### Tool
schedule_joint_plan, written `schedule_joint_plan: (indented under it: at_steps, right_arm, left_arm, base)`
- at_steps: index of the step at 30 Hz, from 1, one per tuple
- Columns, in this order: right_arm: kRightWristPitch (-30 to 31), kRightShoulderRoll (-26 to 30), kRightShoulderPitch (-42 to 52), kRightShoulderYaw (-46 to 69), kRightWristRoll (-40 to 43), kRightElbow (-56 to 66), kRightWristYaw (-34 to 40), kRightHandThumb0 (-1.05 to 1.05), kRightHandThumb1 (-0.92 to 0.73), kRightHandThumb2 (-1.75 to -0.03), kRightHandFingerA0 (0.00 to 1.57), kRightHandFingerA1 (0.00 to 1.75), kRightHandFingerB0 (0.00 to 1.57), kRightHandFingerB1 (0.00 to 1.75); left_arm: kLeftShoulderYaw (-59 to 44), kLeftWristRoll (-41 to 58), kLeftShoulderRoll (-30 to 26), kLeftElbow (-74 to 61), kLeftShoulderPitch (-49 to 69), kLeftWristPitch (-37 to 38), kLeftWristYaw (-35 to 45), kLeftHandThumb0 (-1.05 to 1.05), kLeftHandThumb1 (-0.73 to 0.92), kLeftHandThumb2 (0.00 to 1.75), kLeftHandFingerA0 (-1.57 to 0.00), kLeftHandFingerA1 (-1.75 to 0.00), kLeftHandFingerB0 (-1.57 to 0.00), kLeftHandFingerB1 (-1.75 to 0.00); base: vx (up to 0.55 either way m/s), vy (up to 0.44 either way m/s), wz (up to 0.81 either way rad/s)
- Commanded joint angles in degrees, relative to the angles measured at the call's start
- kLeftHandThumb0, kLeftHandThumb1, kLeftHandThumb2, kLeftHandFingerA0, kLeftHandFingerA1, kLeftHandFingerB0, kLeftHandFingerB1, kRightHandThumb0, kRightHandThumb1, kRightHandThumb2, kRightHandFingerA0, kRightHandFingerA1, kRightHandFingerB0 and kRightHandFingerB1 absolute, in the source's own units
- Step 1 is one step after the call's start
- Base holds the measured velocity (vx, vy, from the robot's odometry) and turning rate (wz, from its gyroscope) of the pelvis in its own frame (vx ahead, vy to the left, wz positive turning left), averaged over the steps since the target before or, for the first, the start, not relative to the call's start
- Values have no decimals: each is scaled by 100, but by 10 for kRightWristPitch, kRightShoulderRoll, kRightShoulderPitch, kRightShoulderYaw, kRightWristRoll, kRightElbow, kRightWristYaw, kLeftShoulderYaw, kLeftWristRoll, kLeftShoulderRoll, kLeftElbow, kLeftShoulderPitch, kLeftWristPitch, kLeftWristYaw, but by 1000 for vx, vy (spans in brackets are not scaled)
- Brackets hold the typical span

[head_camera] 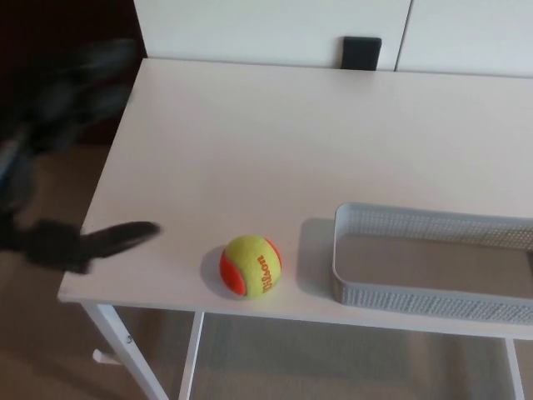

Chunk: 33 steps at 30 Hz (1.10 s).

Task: The robot walk towards a table in front and uses its left hand to pickup a tennis ball on the left side and put it in a container on the right hand side

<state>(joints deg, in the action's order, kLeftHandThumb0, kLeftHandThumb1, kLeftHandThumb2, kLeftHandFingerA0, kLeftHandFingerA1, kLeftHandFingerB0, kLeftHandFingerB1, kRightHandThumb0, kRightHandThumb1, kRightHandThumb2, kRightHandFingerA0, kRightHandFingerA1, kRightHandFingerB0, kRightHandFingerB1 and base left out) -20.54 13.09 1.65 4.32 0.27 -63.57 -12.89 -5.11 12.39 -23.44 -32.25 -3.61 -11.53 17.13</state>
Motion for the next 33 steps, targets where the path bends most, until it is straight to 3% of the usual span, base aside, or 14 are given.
schedule_joint_plan:
  at_steps: [1,2,3,8,15,16,18,20,21,33]
  right_arm:
    - [8,2,-8,3,-1,-7,3,-28,-52,-55,79,52,55,44]
    - [8,2,-8,3,-1,-7,3,-28,-52,-55,79,52,55,44]
    - [7,2,-8,3,-1,-6,2,-28,-52,-56,77,51,54,44]
    - [3,1,-6,4,1,-6,-1,-28,-52,-56,76,52,54,44]
    - [6,0,-11,5,2,-4,-1,-27,-52,-56,76,51,55,44]
    - [5,0,-14,5,2,-3,-4,-37,-41,-71,69,61,49,53]
    - [5,1,-15,4,1,-3,-3,-38,-42,-71,70,61,49,53]
    - [5,1,-15,4,1,-3,-3,-38,-42,-71,70,61,49,53]
    - [7,0,-16,2,-1,1,1,-28,-52,-55,77,50,54,43]
    - [15,-2,-17,4,2,12,1,-27,-52,-56,79,52,56,44]
  left_arm:
    - [103,-93,-21,47,-67,-79,4,-5,8,69,-10,-55,-7,-52]
    - [111,-95,-21,51,-72,-80,2,-5,8,69,-10,-55,-7,-52]
    - [126,-102,-22,59,-78,-86,2,-12,27,48,-14,-39,-16,-30]
    - [189,-142,-10,103,-105,-97,-9,-12,22,47,-16,-41,-15,-32]
    - [226,-184,4,140,-116,-93,-21,-29,19,48,-14,-43,-14,-33]
    - [237,-191,17,163,-116,-89,-30,-33,17,49,-16,-43,-15,-33]
    - [243,-197,27,179,-114,-85,-33,-34,18,48,-14,-43,-14,-32]
    - [243,-201,31,184,-114,-83,-31,-34,18,48,-14,-43,-14,-32]
    - [247,-210,34,189,-109,-76,-36,-32,20,48,-12,-41,-14,-31]
    - [276,-280,58,221,-97,-57,-71,-30,20,48,-19,-43,-20,-32]
  base:
    - [0,0,0]
    - [0,0,0]
    - [0,0,0]
    - [0,0,0]
    - [0,0,0]
    - [0,0,0]
    - [0,0,0]
    - [0,0,0]
    - [0,0,0]
    - [0,0,0]
